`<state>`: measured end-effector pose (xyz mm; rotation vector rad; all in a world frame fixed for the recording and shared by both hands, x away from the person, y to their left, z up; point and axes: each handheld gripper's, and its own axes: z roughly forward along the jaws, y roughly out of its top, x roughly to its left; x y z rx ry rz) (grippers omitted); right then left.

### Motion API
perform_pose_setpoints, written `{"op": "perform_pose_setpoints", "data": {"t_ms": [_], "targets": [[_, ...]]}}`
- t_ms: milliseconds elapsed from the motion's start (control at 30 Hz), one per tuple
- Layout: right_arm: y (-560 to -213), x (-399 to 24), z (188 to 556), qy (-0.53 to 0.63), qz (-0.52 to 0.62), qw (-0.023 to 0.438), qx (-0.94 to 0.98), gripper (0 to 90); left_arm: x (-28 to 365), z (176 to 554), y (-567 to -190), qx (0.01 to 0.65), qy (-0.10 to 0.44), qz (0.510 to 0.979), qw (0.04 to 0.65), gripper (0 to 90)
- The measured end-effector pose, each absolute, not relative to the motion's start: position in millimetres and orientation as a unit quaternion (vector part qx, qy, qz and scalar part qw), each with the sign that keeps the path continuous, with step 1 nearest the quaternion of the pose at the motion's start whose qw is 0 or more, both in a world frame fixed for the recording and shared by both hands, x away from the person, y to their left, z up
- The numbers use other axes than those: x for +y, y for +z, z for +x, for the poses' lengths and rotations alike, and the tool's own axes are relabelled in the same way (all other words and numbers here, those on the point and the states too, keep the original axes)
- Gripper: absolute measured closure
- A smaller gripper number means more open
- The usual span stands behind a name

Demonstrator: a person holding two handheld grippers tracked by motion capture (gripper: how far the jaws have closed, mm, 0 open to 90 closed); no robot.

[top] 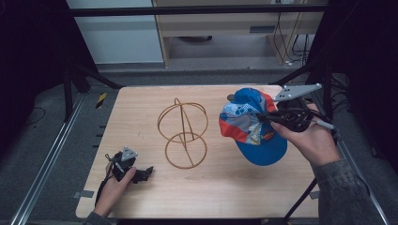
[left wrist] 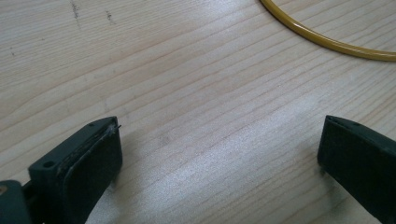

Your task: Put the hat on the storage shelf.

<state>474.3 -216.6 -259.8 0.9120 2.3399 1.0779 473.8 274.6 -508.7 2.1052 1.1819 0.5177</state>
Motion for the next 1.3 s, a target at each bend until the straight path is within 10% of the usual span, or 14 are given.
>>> {"op": "perform_pose_setpoints", "data": {"t_ms": [1300], "targets": [[-197.4, -126.5, 478.9, 0.454, 0.225, 0.209, 0.837, 88.0, 272.9, 473.8, -509.1, 0.448, 0.197, 0.805, 0.335, 0.0]]}}
